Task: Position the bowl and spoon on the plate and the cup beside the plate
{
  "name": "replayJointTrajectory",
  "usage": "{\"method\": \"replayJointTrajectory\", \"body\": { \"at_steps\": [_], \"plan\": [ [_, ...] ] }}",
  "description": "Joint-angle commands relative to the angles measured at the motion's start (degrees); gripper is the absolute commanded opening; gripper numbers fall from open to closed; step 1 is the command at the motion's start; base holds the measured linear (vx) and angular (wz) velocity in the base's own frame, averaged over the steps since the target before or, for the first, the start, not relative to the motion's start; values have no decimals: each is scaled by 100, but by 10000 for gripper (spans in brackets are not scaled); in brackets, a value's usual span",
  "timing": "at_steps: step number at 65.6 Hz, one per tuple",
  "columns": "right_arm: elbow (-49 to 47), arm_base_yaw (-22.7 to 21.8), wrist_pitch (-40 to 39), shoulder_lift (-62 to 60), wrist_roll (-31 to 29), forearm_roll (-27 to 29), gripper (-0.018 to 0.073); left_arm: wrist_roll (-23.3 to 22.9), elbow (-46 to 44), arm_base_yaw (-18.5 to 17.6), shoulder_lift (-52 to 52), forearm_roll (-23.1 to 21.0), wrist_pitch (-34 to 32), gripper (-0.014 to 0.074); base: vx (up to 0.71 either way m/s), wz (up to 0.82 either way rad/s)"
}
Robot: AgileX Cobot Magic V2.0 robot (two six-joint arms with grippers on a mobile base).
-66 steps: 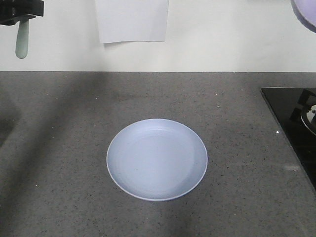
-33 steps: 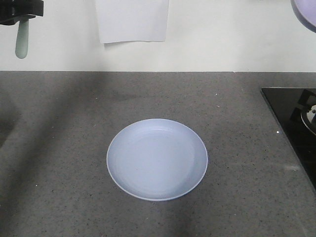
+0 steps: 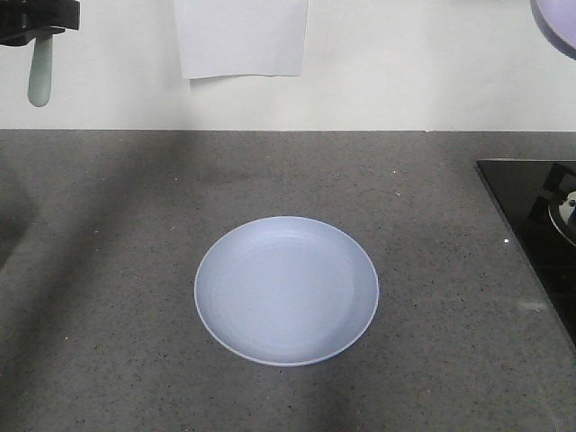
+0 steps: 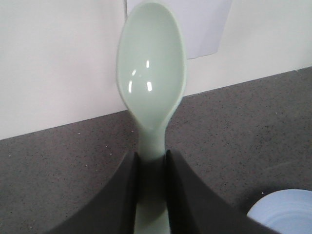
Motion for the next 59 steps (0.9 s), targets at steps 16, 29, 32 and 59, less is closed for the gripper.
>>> {"method": "replayJointTrajectory", "body": {
  "at_steps": [16,29,32,59],
  "plan": [
    [-160,-13,-435,-123,-33,2,-7,-2,-157,-36,-167,-46,-386,-6,0,0],
    [-160,-13,-441,-123,-34,2,-7,-2,-157,-36,-167,-46,-386,-6,0,0],
    [-160,-13,-468,-123,-34,2,-7,-2,-157,-36,-167,-46,-386,-6,0,0],
    [-160,-13,-714,-34,-103,1169,-7,-2,-157,-36,-167,-86,-392,-6,0,0]
  ]
}}
